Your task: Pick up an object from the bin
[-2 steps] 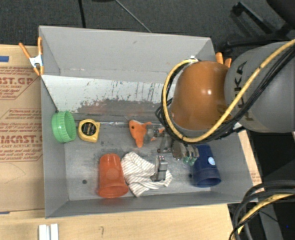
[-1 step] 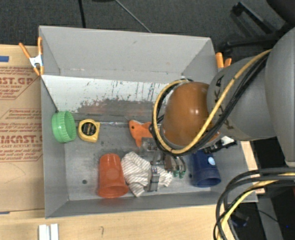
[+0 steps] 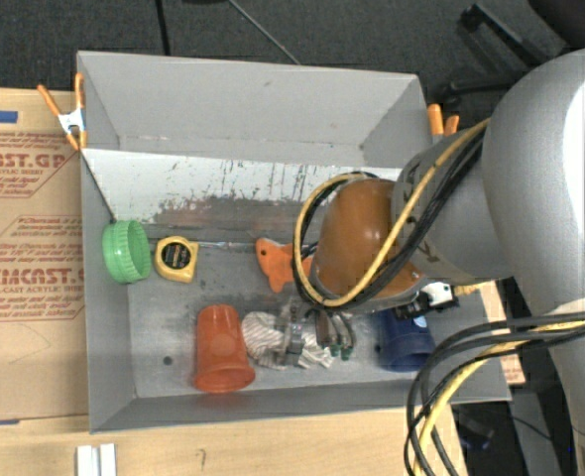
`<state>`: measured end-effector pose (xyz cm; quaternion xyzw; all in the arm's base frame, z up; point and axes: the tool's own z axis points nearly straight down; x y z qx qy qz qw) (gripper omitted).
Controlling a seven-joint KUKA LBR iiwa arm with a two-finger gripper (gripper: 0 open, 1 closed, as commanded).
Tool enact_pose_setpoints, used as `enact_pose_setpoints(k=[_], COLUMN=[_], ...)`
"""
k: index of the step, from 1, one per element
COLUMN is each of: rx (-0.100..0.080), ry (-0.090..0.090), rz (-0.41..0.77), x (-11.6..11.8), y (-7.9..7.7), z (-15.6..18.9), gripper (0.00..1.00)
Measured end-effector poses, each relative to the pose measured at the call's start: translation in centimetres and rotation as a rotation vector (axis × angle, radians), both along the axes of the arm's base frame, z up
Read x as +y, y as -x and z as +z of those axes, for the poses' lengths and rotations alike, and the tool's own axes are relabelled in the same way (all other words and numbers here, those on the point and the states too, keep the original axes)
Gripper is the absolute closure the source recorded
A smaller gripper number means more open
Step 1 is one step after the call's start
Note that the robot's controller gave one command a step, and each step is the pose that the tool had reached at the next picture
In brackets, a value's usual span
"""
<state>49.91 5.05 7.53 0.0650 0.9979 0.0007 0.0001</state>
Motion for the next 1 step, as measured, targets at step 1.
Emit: enact_pose_setpoints(k=[1], rx=[0.0], ry=[0.0], rz=[0.0], x=[0.0], y=[0.0], z=[0.0], gripper=[1.0])
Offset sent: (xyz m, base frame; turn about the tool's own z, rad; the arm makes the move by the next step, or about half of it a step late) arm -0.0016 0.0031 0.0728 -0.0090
